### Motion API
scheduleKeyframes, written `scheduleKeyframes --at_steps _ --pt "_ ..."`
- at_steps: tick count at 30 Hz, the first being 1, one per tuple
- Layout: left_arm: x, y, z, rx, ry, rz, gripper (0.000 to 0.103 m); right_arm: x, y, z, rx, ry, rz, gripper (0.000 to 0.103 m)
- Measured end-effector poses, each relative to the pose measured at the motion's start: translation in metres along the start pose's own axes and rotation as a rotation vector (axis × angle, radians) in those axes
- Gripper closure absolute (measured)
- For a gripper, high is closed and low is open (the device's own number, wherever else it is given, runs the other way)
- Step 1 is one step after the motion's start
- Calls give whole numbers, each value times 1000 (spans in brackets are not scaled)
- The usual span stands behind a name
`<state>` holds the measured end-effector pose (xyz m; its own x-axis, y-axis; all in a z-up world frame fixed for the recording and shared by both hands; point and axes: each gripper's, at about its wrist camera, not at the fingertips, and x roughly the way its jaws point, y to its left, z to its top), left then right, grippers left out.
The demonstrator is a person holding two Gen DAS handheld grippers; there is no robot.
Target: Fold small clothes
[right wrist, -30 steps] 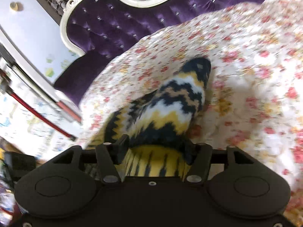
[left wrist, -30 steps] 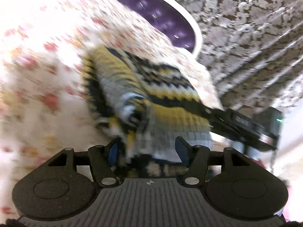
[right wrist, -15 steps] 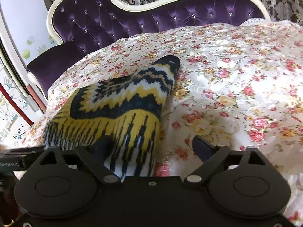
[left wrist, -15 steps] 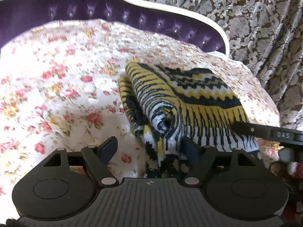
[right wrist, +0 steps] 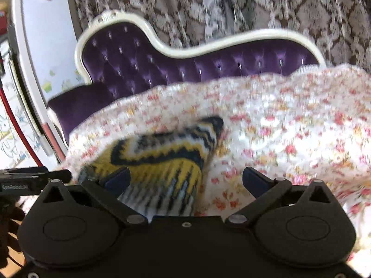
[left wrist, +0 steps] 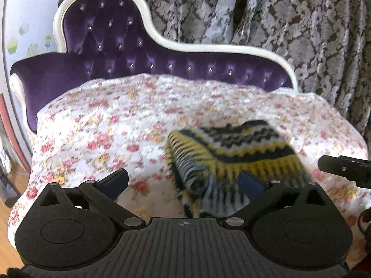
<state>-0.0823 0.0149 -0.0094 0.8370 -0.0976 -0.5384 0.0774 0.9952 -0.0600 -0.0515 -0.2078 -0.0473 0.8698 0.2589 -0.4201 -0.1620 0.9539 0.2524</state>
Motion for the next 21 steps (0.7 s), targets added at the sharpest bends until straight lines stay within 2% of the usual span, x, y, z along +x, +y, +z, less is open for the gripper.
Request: scheduleKeyframes --at_steps 5,6,8,11,13,15,17,21 --pt "-13 -17 11 24 -37 -13 1 -21 9 10 -16 -100 -33 0" --pt "-16 -22 14 42 -34 3 1 -24 11 12 -22 -111 -31 0" --pt "-20 -35 19 89 -29 75 1 -29 13 16 -27 -132 -14 0" --pt "-28 -60 21 175 -48 241 1 -33 18 21 -33 -127 3 0" --pt "-31 -73 20 239 -54 313 1 -35 26 22 -73 -119 -5 0" --pt "-33 -78 18 258 -54 287 1 -39 35 19 -112 -122 -42 0" --pt "-33 -76 18 220 -20 226 1 -45 42 14 -133 -130 -89 0" --pt "-30 -66 19 145 52 176 1 -58 46 8 -145 -149 -137 0"
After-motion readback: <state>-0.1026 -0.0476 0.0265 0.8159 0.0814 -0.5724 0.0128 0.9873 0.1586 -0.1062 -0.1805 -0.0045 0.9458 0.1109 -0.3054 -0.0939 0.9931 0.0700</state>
